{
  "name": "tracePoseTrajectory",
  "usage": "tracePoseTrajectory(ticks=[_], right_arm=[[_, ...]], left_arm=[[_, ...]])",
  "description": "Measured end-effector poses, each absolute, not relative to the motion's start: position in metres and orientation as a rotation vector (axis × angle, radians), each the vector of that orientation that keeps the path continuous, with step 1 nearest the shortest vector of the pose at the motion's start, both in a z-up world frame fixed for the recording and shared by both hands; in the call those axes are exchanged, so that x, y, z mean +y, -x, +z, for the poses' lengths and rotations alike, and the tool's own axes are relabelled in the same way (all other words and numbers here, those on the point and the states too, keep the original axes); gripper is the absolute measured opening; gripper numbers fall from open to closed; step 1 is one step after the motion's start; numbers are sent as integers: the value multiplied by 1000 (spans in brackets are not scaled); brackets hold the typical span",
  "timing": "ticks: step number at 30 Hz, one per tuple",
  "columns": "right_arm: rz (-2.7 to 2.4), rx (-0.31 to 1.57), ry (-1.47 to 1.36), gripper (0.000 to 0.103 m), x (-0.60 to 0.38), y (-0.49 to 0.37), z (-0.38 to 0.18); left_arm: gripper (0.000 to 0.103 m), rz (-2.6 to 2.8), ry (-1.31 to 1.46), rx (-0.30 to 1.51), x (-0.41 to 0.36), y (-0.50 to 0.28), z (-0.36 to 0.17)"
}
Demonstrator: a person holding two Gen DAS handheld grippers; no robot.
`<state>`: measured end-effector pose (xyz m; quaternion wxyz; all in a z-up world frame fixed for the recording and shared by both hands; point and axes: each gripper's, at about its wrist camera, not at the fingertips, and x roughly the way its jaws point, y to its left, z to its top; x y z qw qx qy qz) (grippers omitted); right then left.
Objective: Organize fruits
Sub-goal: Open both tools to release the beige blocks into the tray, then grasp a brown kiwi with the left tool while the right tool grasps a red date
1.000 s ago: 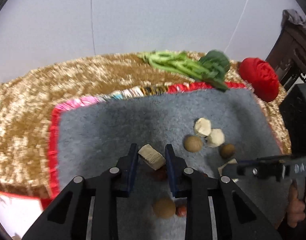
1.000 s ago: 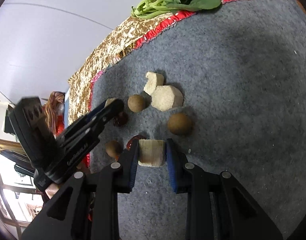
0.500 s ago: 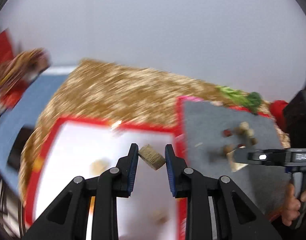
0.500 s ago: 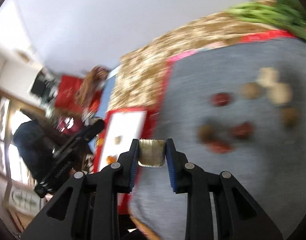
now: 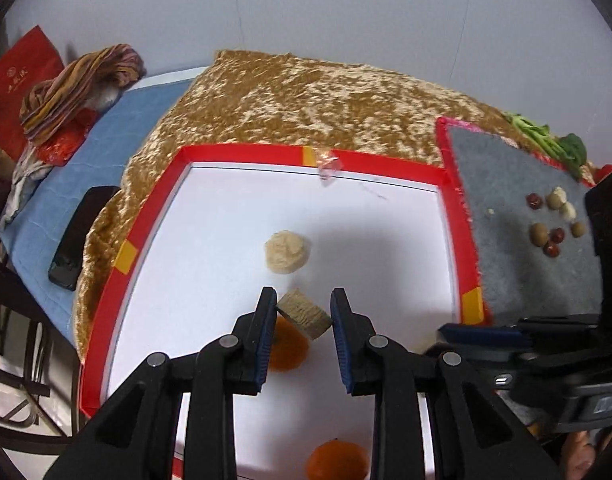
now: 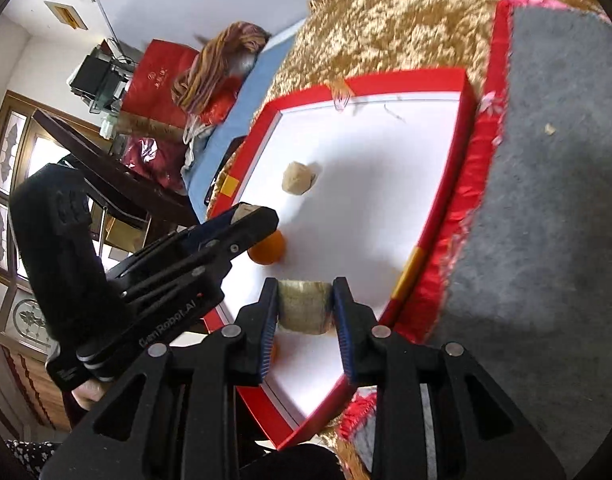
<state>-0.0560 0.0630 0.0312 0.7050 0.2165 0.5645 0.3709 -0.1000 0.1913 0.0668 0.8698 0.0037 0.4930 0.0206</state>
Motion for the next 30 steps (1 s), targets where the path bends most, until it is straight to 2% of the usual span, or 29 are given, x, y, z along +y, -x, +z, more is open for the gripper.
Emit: tracePoseTrajectory(ticks=[2,3,4,10,19,24,30], right_arm=[[830,1251,-495,36,61,54,33],[831,1240,-511,44,57,53,37],[833,1222,-524,46,52,52,41],[763,1098,-570,46,0,45,70],[383,967,-663,46,-170,50,95],[196,1069,-590,46,-231,44,84],[332,1173,-679,46,-222,37,67]], left_arm=[[34,61,6,1028,193,99,69],[37,70,7,1019,194,99,70],[42,75,6,1004,192,98,73],[45,-26,-70,915,151,99,87],[45,-272,-156,887,62,88,96],[45,-399,-217,908,17,69,92],[44,-454,-216,1004,11,62,65]])
